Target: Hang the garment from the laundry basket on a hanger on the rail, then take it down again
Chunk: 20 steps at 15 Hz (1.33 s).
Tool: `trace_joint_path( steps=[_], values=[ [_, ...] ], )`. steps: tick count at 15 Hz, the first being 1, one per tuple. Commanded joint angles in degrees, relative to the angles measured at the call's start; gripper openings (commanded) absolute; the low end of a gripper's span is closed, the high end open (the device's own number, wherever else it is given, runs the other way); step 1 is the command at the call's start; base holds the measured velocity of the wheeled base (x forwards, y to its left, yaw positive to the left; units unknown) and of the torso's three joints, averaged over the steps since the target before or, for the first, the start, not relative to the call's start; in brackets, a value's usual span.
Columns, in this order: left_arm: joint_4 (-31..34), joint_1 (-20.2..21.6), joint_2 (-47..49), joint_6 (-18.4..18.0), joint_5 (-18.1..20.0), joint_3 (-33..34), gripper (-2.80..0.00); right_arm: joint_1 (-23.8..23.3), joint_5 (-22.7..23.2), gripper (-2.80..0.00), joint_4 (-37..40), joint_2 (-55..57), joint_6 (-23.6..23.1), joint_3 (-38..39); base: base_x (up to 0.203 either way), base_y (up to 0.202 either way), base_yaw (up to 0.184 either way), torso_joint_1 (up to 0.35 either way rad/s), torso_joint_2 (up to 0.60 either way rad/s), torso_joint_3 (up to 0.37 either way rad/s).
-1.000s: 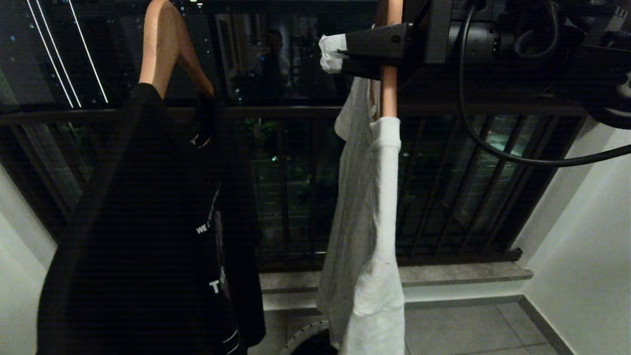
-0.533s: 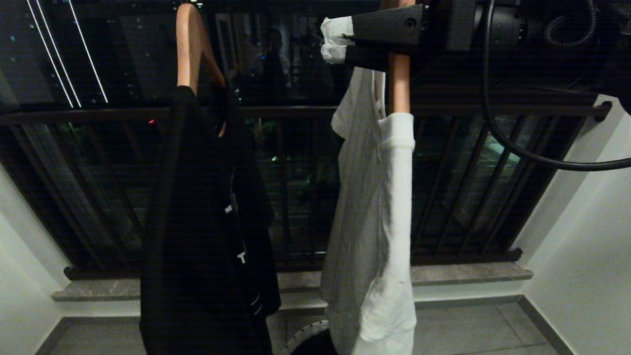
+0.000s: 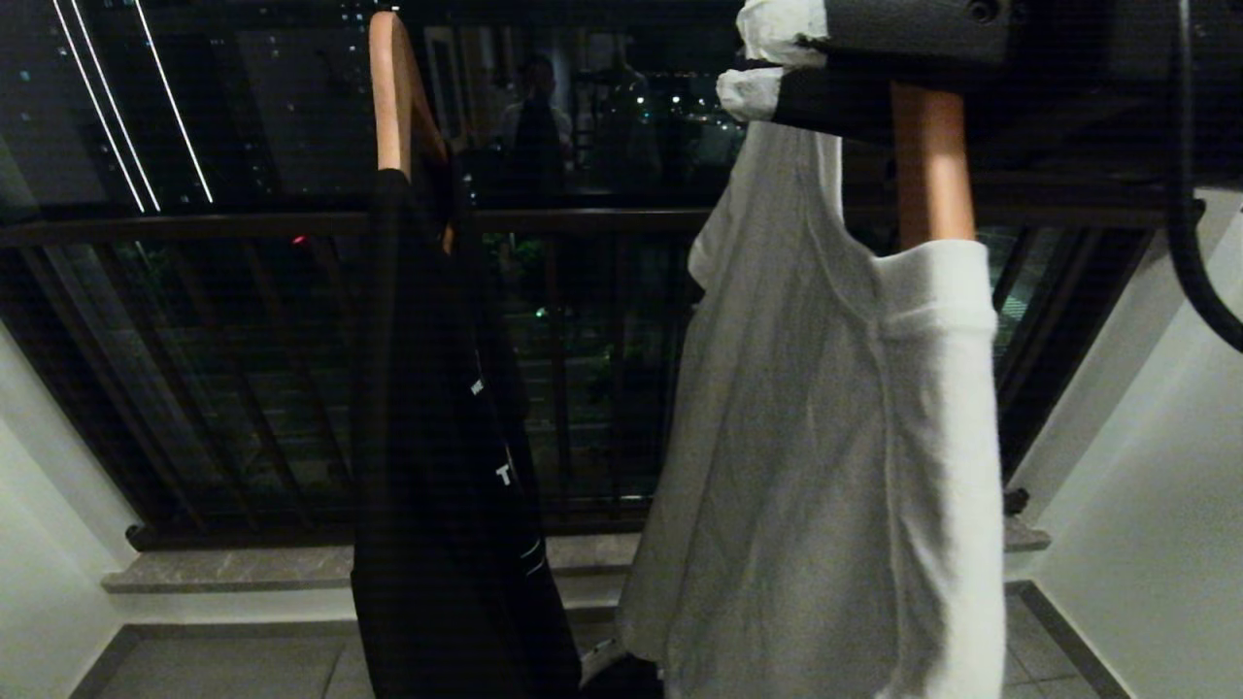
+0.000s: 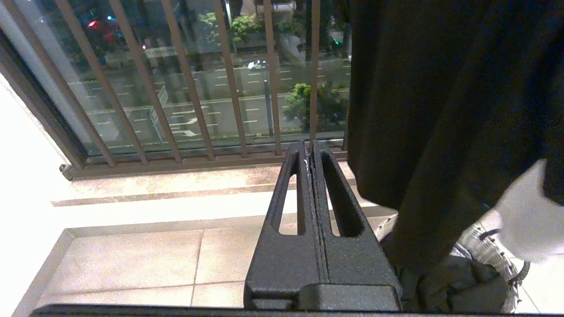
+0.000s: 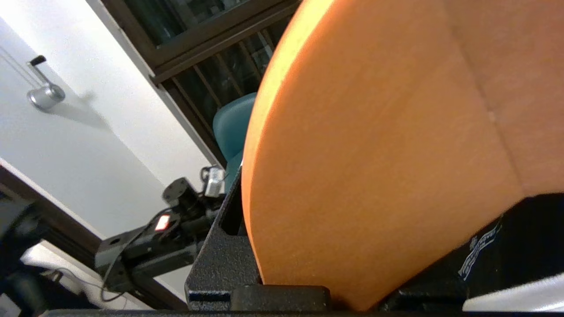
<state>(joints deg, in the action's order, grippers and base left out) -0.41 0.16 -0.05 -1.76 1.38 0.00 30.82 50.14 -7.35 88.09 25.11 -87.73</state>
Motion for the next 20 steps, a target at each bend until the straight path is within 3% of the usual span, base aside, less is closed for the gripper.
trace_joint_path(
  steps=[1, 7, 12, 18, 20],
  values=[
    [0.0, 0.0, 0.0, 0.0, 0.0, 0.2, -2.80, -0.1, 0.2, -2.80, 0.0, -6.4, 0.1, 4.2, 0.000, 0.000, 0.000, 0.000, 0.00, 0.000],
    [0.0, 0.0, 0.0, 0.0, 0.0, 0.2, -2.80, -0.6, -2.3, -2.80, 3.5, -17.6, -0.2, 16.9, 0.000, 0.000, 0.000, 0.000, 0.00, 0.000],
    [0.0, 0.0, 0.0, 0.0, 0.0, 0.2, -2.80, -5.4, -3.1, -2.80, 3.7, -24.5, -0.7, 26.1, 0.000, 0.000, 0.000, 0.000, 0.00, 0.000],
    [0.0, 0.0, 0.0, 0.0, 0.0, 0.2, -2.80, -8.6, -3.0, -2.80, 2.8, -27.7, -0.6, 37.0, 0.000, 0.000, 0.000, 0.000, 0.00, 0.000],
    [0.0, 0.0, 0.0, 0.0, 0.0, 0.2, -2.80, -9.5, -3.0, -2.80, -0.9, -28.1, -0.2, 41.1, 0.000, 0.000, 0.000, 0.000, 0.00, 0.000]
  ],
)
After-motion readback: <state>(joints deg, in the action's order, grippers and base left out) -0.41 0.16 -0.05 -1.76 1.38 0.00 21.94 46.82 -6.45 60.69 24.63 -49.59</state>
